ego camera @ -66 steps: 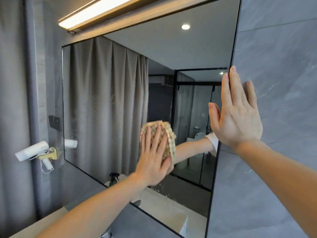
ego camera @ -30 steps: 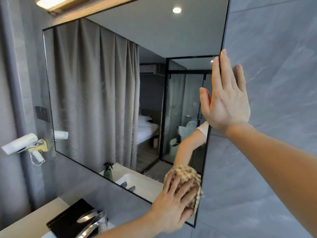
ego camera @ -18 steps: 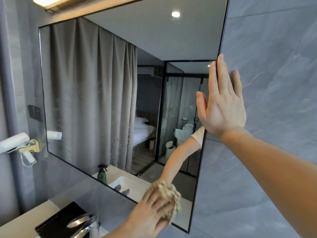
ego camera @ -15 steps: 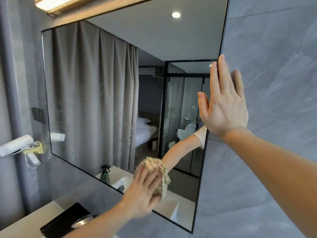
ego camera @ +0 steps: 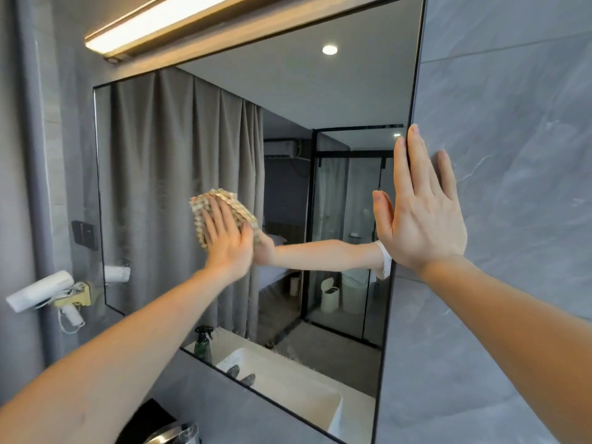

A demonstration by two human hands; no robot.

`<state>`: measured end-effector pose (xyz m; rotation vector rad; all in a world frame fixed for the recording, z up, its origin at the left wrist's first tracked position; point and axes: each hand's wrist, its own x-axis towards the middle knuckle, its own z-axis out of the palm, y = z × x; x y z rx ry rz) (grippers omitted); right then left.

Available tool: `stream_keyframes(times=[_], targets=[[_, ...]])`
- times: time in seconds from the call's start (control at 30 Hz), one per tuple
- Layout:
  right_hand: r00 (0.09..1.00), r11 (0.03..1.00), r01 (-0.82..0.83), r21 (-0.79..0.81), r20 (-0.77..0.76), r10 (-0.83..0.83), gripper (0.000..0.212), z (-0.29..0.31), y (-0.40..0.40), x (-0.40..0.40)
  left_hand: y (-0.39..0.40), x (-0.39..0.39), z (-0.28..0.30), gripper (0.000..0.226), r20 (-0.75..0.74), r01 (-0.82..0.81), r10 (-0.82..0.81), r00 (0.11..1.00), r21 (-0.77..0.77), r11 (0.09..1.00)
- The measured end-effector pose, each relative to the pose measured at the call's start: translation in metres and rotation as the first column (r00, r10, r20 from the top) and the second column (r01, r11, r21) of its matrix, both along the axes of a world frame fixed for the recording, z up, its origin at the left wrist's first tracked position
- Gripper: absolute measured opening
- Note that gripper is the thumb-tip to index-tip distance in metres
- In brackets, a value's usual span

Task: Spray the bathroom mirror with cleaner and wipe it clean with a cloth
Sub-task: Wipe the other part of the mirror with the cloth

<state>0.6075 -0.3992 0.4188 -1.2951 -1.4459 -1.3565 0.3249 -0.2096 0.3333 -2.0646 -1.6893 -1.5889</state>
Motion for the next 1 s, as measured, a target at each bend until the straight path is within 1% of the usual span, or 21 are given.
stream_keyframes(times=[0.07, 0.1, 0.13, 0.17, 0.2, 0.23, 0.27, 0.37, 0.47, 0.53, 0.63, 0.73, 0.83, 0.9, 0.93, 1.0], targets=[[1.000, 1.000, 0.006, 0.003, 0.010, -0.006, 0.073, 0.000, 0.000, 0.000, -0.041, 0.041, -0.006, 0.081, -0.048, 0.035, -0.031, 0.998, 0.095, 0.995], [1.000, 1.000, 0.003, -0.002, 0.012, -0.003, 0.073, 0.000, -0.001, -0.001, -0.063, 0.063, -0.010, 0.080, -0.099, 0.067, -0.053, 0.994, 0.140, 0.988], [1.000, 1.000, 0.001, -0.009, 0.010, -0.001, 0.073, 0.000, -0.002, -0.001, -0.087, 0.086, -0.017, 0.081, -0.183, 0.117, -0.083, 0.980, 0.188, 0.975], [1.000, 1.000, -0.001, -0.017, 0.005, 0.001, 0.073, 0.000, -0.002, -0.001, -0.109, 0.108, -0.025, 0.083, -0.303, 0.186, -0.112, 0.946, 0.226, 0.956], [1.000, 1.000, -0.004, -0.028, -0.001, 0.004, 0.073, 0.000, -0.003, -0.001, -0.129, 0.129, -0.034, 0.086, -0.429, 0.261, -0.135, 0.893, 0.252, 0.932], [1.000, 0.999, -0.010, -0.038, -0.007, 0.010, 0.072, 0.001, -0.003, 0.000, -0.145, 0.145, -0.040, 0.088, -0.526, 0.315, -0.133, 0.840, 0.272, 0.909], [1.000, 0.999, -0.016, -0.047, -0.010, 0.015, 0.071, 0.002, -0.004, 0.000, -0.155, 0.155, -0.045, 0.089, -0.571, 0.339, -0.123, 0.812, 0.290, 0.895], [1.000, 0.999, -0.009, -0.049, -0.017, 0.008, 0.072, 0.002, -0.005, 0.000, -0.152, 0.157, -0.050, 0.090, -0.577, 0.344, -0.108, 0.809, 0.317, 0.884], [1.000, 0.999, -0.013, -0.045, -0.015, 0.012, 0.071, 0.000, -0.004, -0.001, -0.131, 0.132, -0.046, 0.087, -0.620, 0.390, -0.104, 0.777, 0.345, 0.854], [1.000, 0.999, 0.001, -0.034, -0.007, -0.002, 0.070, 0.001, -0.003, 0.000, -0.111, 0.110, -0.042, 0.084, -0.588, 0.363, -0.093, 0.804, 0.361, 0.859], [1.000, 1.000, 0.013, -0.020, 0.002, -0.012, 0.070, 0.000, -0.002, 0.001, -0.073, 0.066, -0.034, 0.079, -0.479, 0.218, -0.048, 0.876, 0.305, 0.927], [1.000, 1.000, 0.011, -0.014, -0.003, -0.011, 0.071, 0.000, -0.001, 0.001, -0.030, 0.017, -0.034, 0.078, -0.330, 0.073, -0.016, 0.944, 0.161, 0.984], [1.000, 1.000, 0.012, -0.010, 0.000, -0.012, 0.071, 0.001, 0.000, 0.001, 0.008, -0.032, -0.051, 0.078, -0.120, -0.031, 0.028, 0.992, -0.020, 0.999], [1.000, 1.000, 0.015, -0.006, -0.005, -0.015, 0.071, 0.001, 0.000, 0.001, 0.020, -0.050, -0.065, 0.075, -0.015, -0.035, 0.033, 0.999, -0.163, 0.986], [1.000, 1.000, 0.014, -0.001, -0.006, -0.014, 0.071, 0.000, 0.000, 0.001, 0.022, -0.052, -0.070, 0.073, 0.020, -0.025, 0.030, 0.999, -0.209, 0.978], [1.000, 1.000, 0.006, 0.011, -0.002, -0.006, 0.071, 0.000, 0.001, 0.000, 0.023, -0.048, -0.071, 0.073, 0.094, -0.005, 0.029, 0.995, -0.244, 0.970]])
